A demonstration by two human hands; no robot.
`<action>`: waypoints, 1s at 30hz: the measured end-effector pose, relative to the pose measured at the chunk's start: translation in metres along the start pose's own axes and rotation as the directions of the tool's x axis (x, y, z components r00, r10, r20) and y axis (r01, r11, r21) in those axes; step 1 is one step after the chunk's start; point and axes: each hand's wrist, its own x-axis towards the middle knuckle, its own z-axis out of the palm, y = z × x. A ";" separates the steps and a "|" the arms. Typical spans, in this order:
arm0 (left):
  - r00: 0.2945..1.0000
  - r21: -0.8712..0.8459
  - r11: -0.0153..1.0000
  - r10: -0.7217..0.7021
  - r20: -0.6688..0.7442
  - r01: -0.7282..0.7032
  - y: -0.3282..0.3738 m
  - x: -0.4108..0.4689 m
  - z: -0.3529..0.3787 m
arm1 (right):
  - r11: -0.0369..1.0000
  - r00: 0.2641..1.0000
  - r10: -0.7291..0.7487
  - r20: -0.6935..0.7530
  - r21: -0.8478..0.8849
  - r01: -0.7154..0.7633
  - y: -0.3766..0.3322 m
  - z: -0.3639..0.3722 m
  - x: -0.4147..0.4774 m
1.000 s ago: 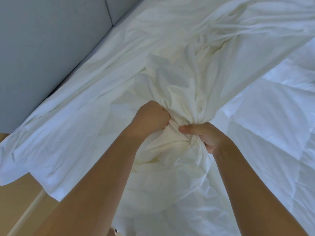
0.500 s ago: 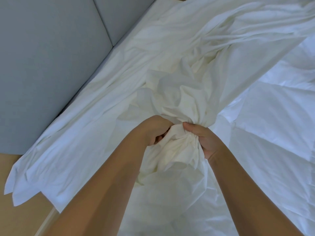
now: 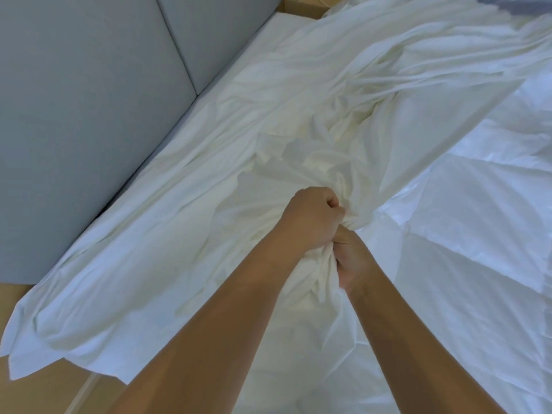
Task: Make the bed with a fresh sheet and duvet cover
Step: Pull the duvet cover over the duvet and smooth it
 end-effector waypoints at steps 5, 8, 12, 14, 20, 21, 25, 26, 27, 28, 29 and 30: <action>0.978 0.276 0.956 -0.041 -0.204 0.097 -0.017 -0.016 -0.014 | 0.999 0.998 -0.037 -0.042 -0.031 0.036 -0.002 0.002 0.004; 0.926 0.215 0.900 -0.370 -0.077 0.378 -0.039 -0.014 -0.022 | 0.999 0.996 -0.003 -0.092 -0.039 0.000 -0.006 0.002 0.003; 0.714 -0.083 0.738 -0.610 0.344 0.670 -0.062 -0.013 -0.023 | 0.990 0.983 0.045 -0.179 -0.125 -0.068 -0.006 0.000 0.004; 0.689 -0.094 0.715 -0.618 0.377 0.693 -0.073 -0.010 -0.022 | 0.982 0.984 0.071 -0.165 -0.163 -0.098 -0.008 0.000 0.003; 0.828 -0.352 0.751 -0.530 0.182 0.558 -0.064 -0.003 -0.021 | 0.976 0.991 0.104 -0.079 -0.186 -0.117 -0.013 -0.002 -0.009; 0.884 -0.356 0.814 -0.457 0.096 0.459 -0.060 -0.001 -0.023 | 0.972 0.993 0.105 -0.062 -0.204 -0.116 -0.014 -0.003 -0.010; 0.960 -0.300 0.938 -0.229 -0.163 0.173 -0.044 0.002 -0.034 | 0.974 0.992 0.126 0.022 -0.195 -0.119 -0.018 -0.006 -0.012; 0.957 -0.331 0.933 -0.213 -0.195 0.140 -0.039 0.001 -0.035 | 0.971 0.990 0.136 0.036 -0.203 -0.126 -0.019 -0.007 -0.012; 0.957 -0.367 0.924 -0.193 -0.215 0.103 -0.034 -0.001 -0.034 | 0.964 0.987 0.152 0.043 -0.226 -0.138 -0.021 -0.006 -0.012; 0.963 -0.403 0.913 -0.163 -0.215 0.064 -0.028 -0.002 -0.032 | 0.954 0.985 0.167 0.050 -0.259 -0.149 -0.024 -0.004 -0.012; 0.973 -0.434 0.901 -0.119 -0.197 0.022 -0.021 -0.002 -0.028 | 0.944 0.983 0.176 0.058 -0.294 -0.152 -0.026 -0.003 -0.012; 0.985 -0.453 0.891 -0.064 -0.163 -0.017 -0.013 -0.002 -0.023 | 0.936 0.983 0.173 0.064 -0.322 -0.144 -0.028 -0.003 -0.011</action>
